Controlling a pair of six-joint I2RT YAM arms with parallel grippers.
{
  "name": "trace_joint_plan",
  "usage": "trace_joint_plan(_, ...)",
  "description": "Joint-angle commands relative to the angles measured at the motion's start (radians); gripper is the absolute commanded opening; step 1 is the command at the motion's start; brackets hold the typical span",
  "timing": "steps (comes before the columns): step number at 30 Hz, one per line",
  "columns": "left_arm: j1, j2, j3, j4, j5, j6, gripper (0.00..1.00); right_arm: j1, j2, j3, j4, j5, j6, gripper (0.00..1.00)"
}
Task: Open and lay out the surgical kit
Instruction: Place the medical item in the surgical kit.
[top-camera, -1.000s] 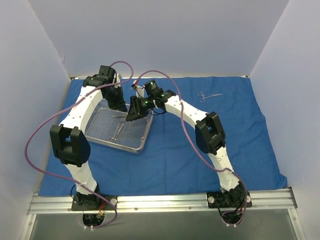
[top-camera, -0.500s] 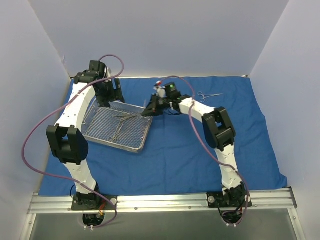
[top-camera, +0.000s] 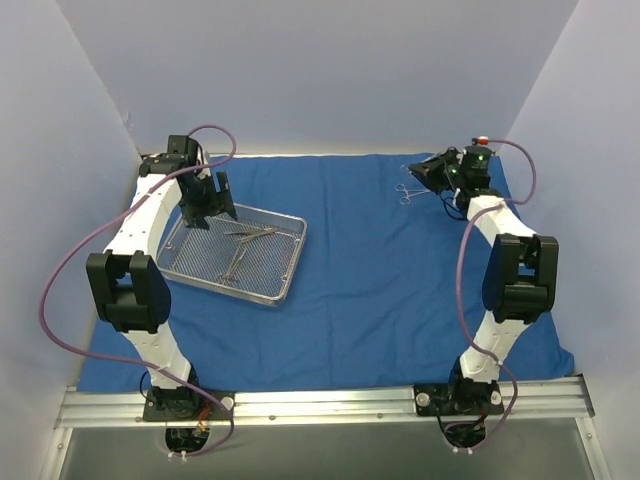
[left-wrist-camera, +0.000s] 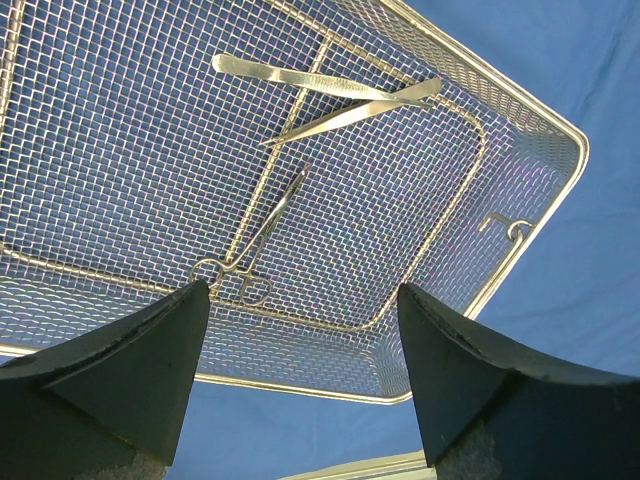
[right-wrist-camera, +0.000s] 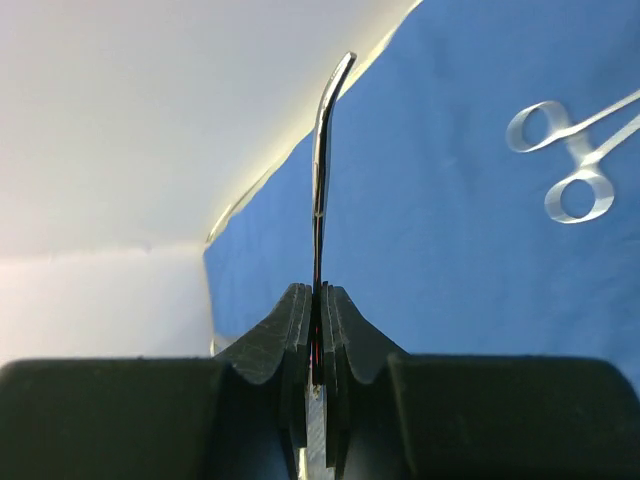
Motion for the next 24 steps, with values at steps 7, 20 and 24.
trace_joint_plan(7,0.022,0.015,0.066,0.017,0.02,0.021,0.84,-0.016,0.01,-0.166,0.142,0.133,0.087,0.0)
trace_joint_plan(20,0.034,0.055,0.112,-0.004,0.022,0.024,0.81,-0.036,0.125,-0.198,0.185,0.176,0.104,0.0)
trace_joint_plan(24,0.04,0.055,0.104,-0.003,0.022,0.025,0.81,-0.031,0.13,-0.209,0.169,0.19,0.115,0.0)
